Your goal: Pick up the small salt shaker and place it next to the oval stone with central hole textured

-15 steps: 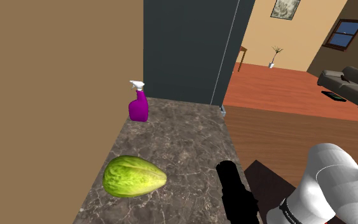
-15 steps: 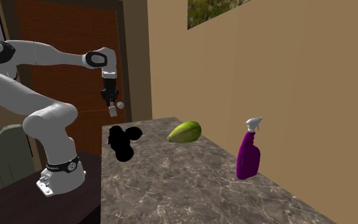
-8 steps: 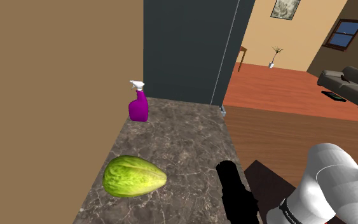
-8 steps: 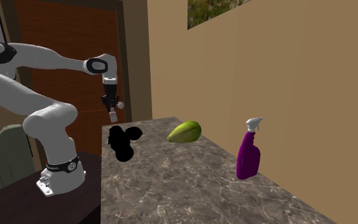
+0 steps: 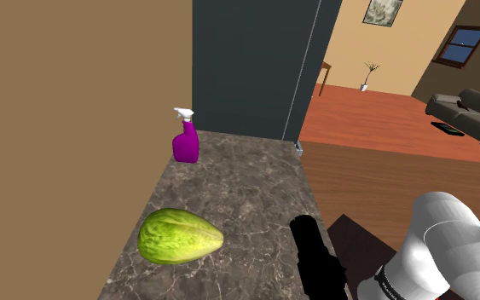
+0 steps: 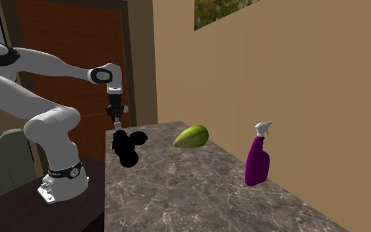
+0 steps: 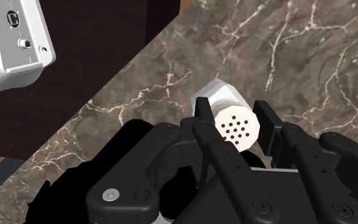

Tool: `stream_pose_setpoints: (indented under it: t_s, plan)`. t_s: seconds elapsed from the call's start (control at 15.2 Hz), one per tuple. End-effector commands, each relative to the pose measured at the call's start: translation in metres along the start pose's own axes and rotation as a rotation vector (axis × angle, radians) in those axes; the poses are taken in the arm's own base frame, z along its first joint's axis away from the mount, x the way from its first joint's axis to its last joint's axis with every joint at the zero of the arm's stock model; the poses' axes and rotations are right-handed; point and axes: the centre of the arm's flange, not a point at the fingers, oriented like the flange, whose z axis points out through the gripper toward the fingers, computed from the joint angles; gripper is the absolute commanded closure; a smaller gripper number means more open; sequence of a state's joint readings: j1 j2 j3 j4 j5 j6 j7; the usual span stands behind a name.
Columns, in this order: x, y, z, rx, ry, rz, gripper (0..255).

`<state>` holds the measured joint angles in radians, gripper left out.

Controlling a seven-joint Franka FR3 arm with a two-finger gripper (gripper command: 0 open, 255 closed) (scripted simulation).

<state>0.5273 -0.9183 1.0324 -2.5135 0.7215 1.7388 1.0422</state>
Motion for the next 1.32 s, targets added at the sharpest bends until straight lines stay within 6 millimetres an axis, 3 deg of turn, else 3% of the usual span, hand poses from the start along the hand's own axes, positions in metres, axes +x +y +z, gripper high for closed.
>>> stream_pose_setpoints:
  t_s: [0.0,0.2,0.73,0.79,1.12,1.25]
  plan:
    - [0.0,0.0,0.011,0.0,0.0,0.0,255]
    - [0.0,-0.002,0.029,0.0,0.0,0.0,255]
    - [0.0,-0.002,0.029,0.0,0.0,0.0,255]
    - [0.0,-0.002,0.029,0.0,0.0,0.0,0]
    - [0.0,-0.002,0.029,0.0,0.0,0.0,0]
    - [0.0,-0.002,0.002,0.0,0.0,0.0,0]
